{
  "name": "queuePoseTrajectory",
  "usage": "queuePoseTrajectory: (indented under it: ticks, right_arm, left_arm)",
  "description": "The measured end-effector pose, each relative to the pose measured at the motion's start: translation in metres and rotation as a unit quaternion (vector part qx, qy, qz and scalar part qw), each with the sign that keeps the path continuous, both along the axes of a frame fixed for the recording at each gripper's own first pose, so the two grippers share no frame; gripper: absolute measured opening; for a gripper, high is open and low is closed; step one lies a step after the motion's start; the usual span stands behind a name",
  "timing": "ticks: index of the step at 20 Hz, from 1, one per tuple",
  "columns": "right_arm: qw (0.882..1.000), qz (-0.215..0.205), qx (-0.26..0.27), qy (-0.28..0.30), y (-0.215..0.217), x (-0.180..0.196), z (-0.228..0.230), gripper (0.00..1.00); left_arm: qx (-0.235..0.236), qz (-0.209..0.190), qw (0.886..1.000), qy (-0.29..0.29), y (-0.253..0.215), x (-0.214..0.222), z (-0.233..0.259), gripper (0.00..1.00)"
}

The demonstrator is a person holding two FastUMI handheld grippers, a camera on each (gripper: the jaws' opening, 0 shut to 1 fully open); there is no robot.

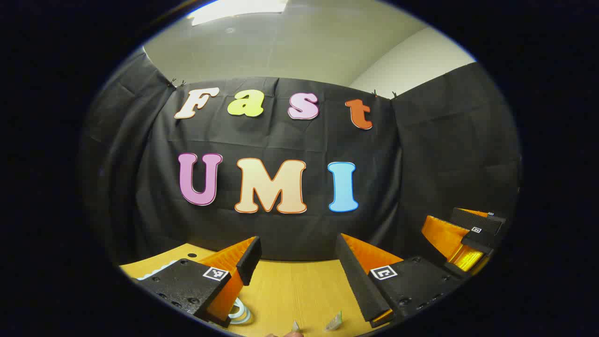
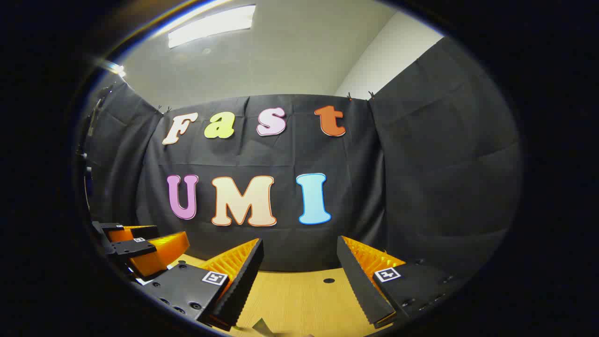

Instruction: First open the suitcase, pack the skin care products into it, and then close the suitcase.

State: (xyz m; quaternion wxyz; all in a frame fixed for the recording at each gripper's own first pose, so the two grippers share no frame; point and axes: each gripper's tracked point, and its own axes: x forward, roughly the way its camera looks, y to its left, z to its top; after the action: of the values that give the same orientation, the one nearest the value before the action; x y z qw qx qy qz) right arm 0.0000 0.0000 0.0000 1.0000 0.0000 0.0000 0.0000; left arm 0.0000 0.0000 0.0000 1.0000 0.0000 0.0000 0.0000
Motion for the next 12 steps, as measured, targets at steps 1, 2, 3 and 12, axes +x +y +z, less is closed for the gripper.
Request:
queuePoseTrajectory:
  ticks: [1,2,3,12]
  right_arm:
    - [1.000,0.005,0.001,0.000,0.002,-0.001,-0.002,0.98]
    - [1.000,0.009,0.000,0.000,0.003,0.001,-0.004,0.98]
    - [1.000,0.014,-0.003,0.001,0.004,0.003,-0.006,0.98]
    - [0.994,0.102,0.004,0.026,0.031,0.011,-0.038,0.95]
  left_arm:
    - [-0.004,-0.003,1.000,-0.001,-0.003,0.000,-0.001,0.94]
    - [-0.006,-0.002,1.000,-0.002,-0.003,0.000,-0.001,0.94]
    - [-0.004,0.005,1.000,-0.003,0.002,-0.001,-0.001,0.94]
    - [0.031,0.076,0.996,0.042,0.042,-0.012,-0.047,0.94]
